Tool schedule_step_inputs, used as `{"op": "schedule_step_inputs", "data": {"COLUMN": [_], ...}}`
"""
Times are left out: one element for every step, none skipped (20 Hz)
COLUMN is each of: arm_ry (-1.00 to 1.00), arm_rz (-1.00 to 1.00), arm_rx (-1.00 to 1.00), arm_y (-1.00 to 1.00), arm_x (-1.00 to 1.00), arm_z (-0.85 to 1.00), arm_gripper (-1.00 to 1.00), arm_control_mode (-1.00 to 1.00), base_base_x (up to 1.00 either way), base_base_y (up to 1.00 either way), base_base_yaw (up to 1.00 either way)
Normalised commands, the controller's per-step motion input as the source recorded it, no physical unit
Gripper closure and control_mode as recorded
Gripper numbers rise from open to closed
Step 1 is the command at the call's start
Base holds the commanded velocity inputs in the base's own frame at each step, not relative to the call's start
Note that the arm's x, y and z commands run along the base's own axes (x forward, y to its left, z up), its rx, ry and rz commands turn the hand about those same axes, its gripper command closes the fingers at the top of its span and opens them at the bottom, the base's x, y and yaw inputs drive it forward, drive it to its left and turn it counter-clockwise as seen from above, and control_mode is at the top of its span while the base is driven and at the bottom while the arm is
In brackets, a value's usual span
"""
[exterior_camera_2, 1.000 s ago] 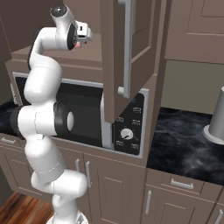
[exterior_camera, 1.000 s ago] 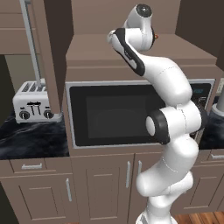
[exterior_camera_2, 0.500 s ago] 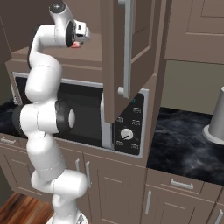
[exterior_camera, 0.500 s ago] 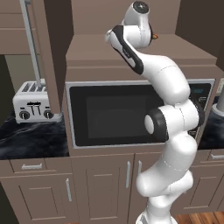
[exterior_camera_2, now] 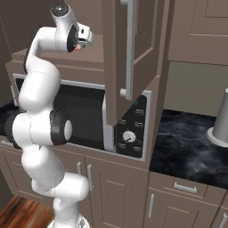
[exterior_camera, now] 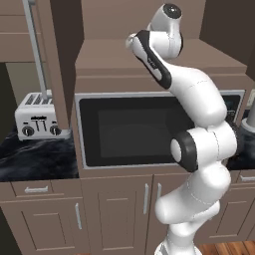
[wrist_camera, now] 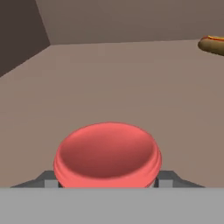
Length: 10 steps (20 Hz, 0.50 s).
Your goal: Pick the avocado and bread from the counter and place them on the plate. Then pick the jam from the cabinet and place it next to the plate. Lastly close the cabinet door.
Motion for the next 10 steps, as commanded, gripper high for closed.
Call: {"op": "schedule_step_inputs", "data": {"arm_ry": [-0.2, -0.23, -0.27, -0.26, -0.26, -0.26, -0.27, -0.27, -0.23, -0.21], "arm_rz": [-0.07, -0.07, -0.07, -0.06, -0.05, -0.05, -0.05, -0.04, -0.03, -0.01], "arm_rx": [0.0, 0.0, 0.0, 0.0, 0.0, 0.0, 0.0, 0.0, 0.0, 0.0], "arm_y": [-0.28, -0.21, -0.19, -0.08, -0.13, -0.14, -0.16, -0.17, -0.14, -0.19], "arm_x": [-0.8, -0.84, -0.89, -0.89, -0.99, -1.0, -1.0, -1.0, -1.0, -1.0], "arm_z": [-0.77, -0.56, -0.33, -0.31, -0.22, -0.04, 0.0, 0.0, 0.11, 0.38], "arm_gripper": [1.0, 1.0, 1.0, 1.0, 1.0, 1.0, 1.0, 1.0, 1.0, 1.0], "arm_control_mode": [-1.0, -1.0, -1.0, -1.0, -1.0, -1.0, -1.0, -1.0, -1.0, -1.0], "base_base_x": [0.0, 0.0, 0.0, 0.0, 0.0, 0.0, 0.0, 0.0, 0.0, 0.0], "base_base_y": [0.0, 0.0, 0.0, 0.0, 0.0, 0.0, 0.0, 0.0, 0.0, 0.0], "base_base_yaw": [0.0, 0.0, 0.0, 0.0, 0.0, 0.0, 0.0, 0.0, 0.0, 0.0]}}
